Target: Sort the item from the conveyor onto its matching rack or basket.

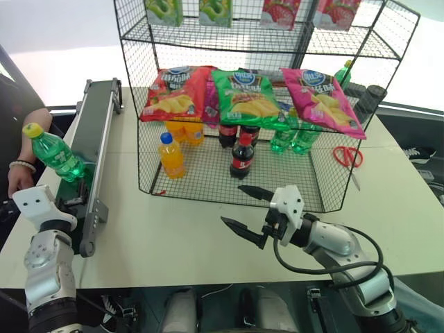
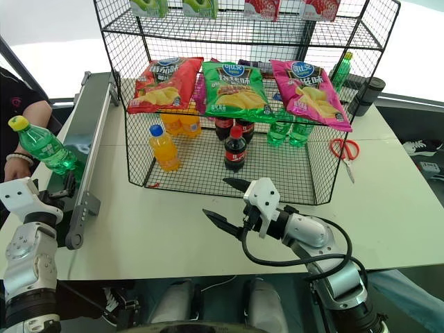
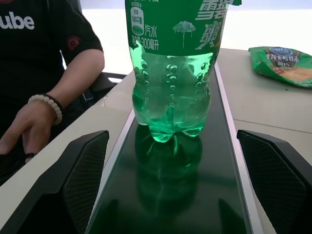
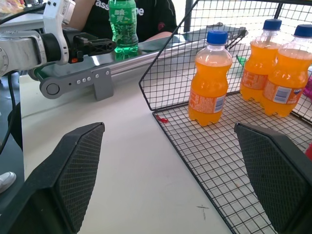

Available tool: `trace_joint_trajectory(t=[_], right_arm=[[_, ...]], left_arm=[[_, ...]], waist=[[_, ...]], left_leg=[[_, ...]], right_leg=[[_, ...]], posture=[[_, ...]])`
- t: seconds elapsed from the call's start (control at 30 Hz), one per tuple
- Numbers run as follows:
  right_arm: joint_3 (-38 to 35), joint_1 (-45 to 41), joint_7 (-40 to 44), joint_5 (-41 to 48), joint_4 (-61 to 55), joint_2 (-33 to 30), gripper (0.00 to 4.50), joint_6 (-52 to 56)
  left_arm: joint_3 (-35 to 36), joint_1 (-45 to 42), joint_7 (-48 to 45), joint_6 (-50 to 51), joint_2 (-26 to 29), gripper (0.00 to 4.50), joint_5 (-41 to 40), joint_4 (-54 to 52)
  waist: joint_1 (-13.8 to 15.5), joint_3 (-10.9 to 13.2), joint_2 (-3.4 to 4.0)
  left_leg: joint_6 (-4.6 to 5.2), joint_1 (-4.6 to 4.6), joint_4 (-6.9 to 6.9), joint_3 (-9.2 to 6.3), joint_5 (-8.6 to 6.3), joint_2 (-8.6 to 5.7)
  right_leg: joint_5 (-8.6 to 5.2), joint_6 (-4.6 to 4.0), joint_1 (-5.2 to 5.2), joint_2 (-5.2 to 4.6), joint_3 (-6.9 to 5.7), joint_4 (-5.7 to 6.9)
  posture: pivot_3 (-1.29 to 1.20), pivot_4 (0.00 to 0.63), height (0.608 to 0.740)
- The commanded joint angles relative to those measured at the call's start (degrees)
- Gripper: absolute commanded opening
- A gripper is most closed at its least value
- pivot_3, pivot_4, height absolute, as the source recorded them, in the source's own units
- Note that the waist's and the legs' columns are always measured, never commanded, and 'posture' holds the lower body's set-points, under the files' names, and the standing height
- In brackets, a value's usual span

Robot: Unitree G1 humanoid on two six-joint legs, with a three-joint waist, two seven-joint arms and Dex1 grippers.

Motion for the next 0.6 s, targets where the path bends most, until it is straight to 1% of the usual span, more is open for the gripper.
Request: trace_joint_trajectory(t=[0.03, 0.6], right_arm=[[-0.5, -0.3, 0.1, 0.6, -1.4, 0.1, 4.43, -0.9], [-0.6, -0.2, 0.9, 1.0, -0.6, 0.0, 4.43, -1.2]], left_arm=[[1.4, -0.5, 0.4, -1.8, 0.8, 4.5, 0.2, -0.7], [1.6, -0.2, 1.5, -2.6, 1.3, 4.5, 0.7, -1.6]], waist=[[0.0, 0.0, 0.0], [0.0, 0.0, 0.01]], left_leg=[[0.0, 0.0, 0.0, 0.0, 0.0, 0.0], [0.0, -0.01, -0.02, -0.01, 0.0, 0.0]], right_leg=[[0.0, 0.0, 0.0, 0.0, 0.0, 0.0], [0.0, 0.0, 0.0, -0.01, -0.01, -0.03]], posture=[[0.0, 0.15, 0.735], [0.0, 0.15, 0.735]])
